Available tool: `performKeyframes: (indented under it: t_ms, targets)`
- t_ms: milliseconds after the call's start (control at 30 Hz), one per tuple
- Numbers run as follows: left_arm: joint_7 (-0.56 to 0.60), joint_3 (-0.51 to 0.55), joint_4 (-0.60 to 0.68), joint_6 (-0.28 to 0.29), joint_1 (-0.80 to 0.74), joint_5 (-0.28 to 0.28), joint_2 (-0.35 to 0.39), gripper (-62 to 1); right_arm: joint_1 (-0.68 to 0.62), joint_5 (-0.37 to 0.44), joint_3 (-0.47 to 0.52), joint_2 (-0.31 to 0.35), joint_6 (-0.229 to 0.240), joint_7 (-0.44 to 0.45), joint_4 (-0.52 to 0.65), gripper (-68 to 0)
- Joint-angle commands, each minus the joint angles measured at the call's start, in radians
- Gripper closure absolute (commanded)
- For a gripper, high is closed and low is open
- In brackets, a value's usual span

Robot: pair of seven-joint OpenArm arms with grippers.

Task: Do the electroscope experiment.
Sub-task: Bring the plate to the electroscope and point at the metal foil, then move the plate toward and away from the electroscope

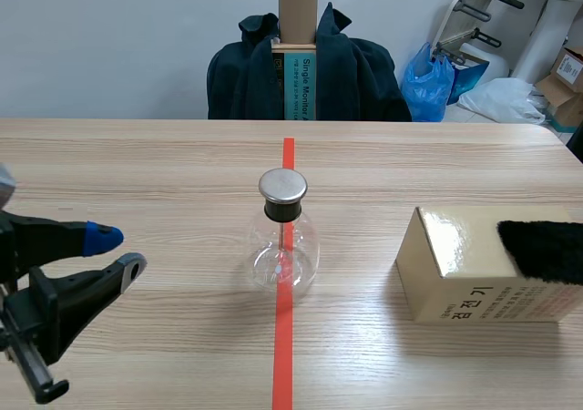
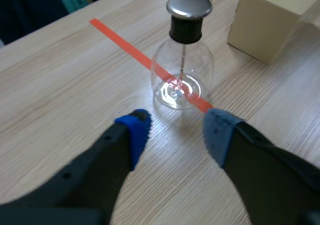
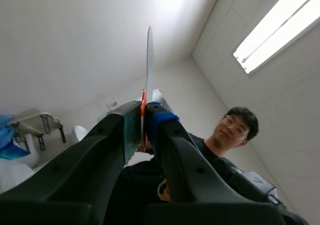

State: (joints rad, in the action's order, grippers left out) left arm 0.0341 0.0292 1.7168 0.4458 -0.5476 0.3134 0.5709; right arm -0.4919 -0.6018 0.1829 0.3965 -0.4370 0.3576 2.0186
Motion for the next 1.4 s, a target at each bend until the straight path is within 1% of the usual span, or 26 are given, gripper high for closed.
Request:
performKeyframes:
  t_ms: [0,133,233,367,467,567,600,667,767,800,900,1000,1033,1167,1267,1367]
  targets:
    - [0.017,-0.017,-0.037,-0.001,0.047,0.008,-0.002,-15.5,0.019,-0.008,-0.033,0.017,-0.016,-0.009,0.0,-0.6]
    - [0.028,-0.073,-0.164,0.0,0.157,0.008,-0.005,-2.9,0.035,-0.041,-0.069,0.016,-0.026,-0.008,0.0,-0.6]
    - [0.061,-0.134,-0.259,0.023,0.236,0.008,-0.005,-3.1,0.038,-0.061,-0.071,0.016,-0.026,0.0,0.0,-0.7]
    - [0.136,-0.225,-0.371,0.037,0.326,0.008,-0.006,-3.1,0.04,-0.092,-0.071,0.016,-0.026,0.009,0.0,-0.7]
    - [0.168,-0.293,-0.436,0.04,0.383,0.008,-0.018,-3.1,0.04,-0.095,-0.071,0.016,-0.025,0.029,0.0,-0.7]
    - [0.185,-0.353,-0.491,0.04,0.431,0.008,-0.042,-3.1,0.04,-0.125,-0.071,0.016,-0.025,0.055,0.0,-0.7]
    - [0.19,-0.373,-0.509,0.04,0.445,0.008,-0.051,-3.1,0.041,-0.128,-0.074,0.016,-0.013,0.073,0.0,-0.7]
    - [0.202,-0.414,-0.538,0.039,0.473,0.007,-0.068,-3.1,0.06,-0.128,-0.091,0.016,0.02,0.076,0.0,-0.7]
    - [0.204,-0.461,-0.578,0.032,0.516,0.007,-0.095,-3.1,0.105,-0.129,-0.151,0.016,0.069,0.039,-0.001,-0.7]
    - [0.202,-0.473,-0.591,0.029,0.528,0.007,-0.105,-3.1,0.123,-0.129,-0.177,0.016,0.072,0.03,-0.005,-0.6]
    - [0.202,-0.499,-0.628,0.01,0.556,0.003,-0.13,-3.1,0.174,-0.142,-0.271,0.017,0.071,0.003,-0.026,-0.6]
    - [0.205,-0.509,-0.656,-0.016,0.577,-0.023,-0.153,-3.1,0.209,-0.196,-0.382,0.021,0.071,-0.035,-0.07,-0.6]
    - [0.206,-0.511,-0.664,-0.019,0.582,-0.034,-0.158,-3.1,0.219,-0.216,-0.421,0.022,0.071,-0.049,-0.092,-0.6]
    - [0.222,-0.512,-0.676,-0.03,0.587,-0.047,-0.169,-3.2,0.252,-0.286,-0.557,0.022,0.06,-0.091,-0.205,-0.6]
    - [0.238,-0.512,-0.678,-0.032,0.587,-0.072,-0.172,-3.1,0.262,-0.314,-0.622,0.022,0.053,-0.105,-0.282,-0.6]
    - [0.239,-0.512,-0.678,-0.036,0.587,-0.072,-0.174,-3.1,0.262,-0.339,-0.661,0.022,0.019,-0.105,-0.34,-0.6]
